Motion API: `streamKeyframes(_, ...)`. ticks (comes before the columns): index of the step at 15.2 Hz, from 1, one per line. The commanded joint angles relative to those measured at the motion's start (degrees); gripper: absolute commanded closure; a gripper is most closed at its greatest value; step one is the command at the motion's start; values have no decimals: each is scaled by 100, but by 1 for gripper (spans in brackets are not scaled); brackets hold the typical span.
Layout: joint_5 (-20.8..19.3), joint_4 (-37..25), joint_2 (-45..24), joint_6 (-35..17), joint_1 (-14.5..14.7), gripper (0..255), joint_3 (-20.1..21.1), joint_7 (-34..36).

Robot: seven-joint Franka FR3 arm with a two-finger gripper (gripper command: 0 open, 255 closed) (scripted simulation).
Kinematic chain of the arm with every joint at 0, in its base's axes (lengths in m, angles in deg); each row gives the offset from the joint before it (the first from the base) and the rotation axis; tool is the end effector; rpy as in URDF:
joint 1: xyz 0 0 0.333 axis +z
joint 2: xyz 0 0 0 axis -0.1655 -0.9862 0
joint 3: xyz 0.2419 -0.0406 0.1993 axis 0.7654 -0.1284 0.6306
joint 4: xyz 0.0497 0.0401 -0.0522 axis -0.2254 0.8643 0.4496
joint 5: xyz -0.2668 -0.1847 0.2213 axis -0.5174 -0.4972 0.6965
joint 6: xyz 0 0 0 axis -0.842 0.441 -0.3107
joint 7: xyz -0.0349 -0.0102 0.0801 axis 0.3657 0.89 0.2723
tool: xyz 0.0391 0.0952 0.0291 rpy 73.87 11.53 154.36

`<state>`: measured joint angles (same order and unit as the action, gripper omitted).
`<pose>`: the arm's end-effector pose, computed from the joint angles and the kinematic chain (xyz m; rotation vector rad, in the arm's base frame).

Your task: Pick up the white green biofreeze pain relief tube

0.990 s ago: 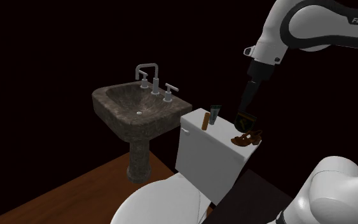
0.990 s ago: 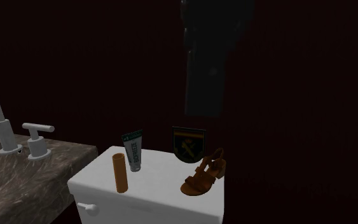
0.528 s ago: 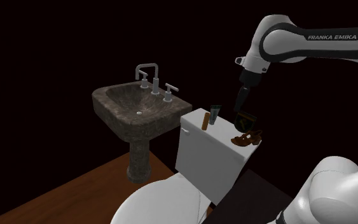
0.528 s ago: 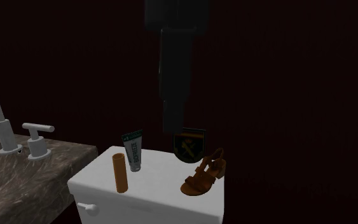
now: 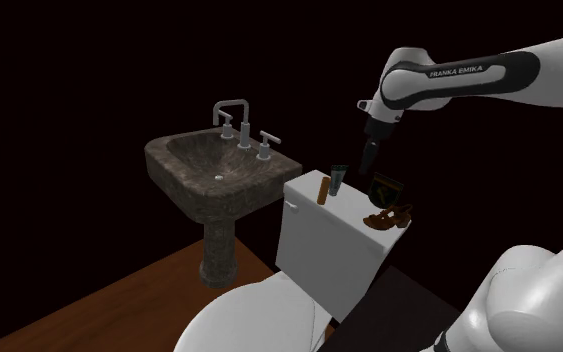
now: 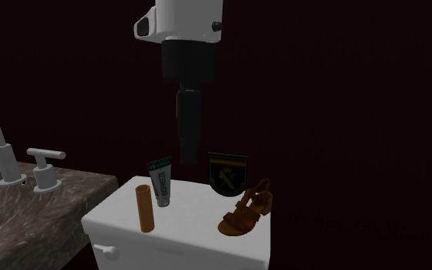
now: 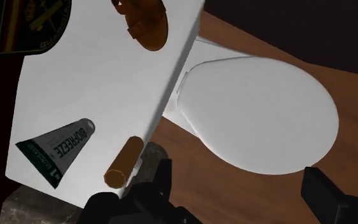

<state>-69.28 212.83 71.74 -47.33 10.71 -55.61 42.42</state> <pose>0.4225 -0.1638 0.5032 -3.0472 -0.6613 -0.0782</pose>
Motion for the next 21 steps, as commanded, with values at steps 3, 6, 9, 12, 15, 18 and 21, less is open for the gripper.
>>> streamKeyframes(3, 169, -475, -839, -389, 57, 0, -351, -752)
streamKeyframes(6, 419, -905, -1514, -620, 65, 0, -558, -1335)
streamKeyframes(9, 751, -1414, -2223, -780, 12, 0, -694, -1926)
streamKeyframes(12, 1120, -2006, -2949, -860, -119, 0, -740, -2494)
streamKeyframes(15, 1469, -2687, -3678, -861, -334, 0, -691, -2998)
streamKeyframes(18, 1761, -3469, -4409, -786, -601, 0, -582, -3418)
streamKeyframes(21, 1905, -3920, -4848, -776, -775, 0, -487, -3621)
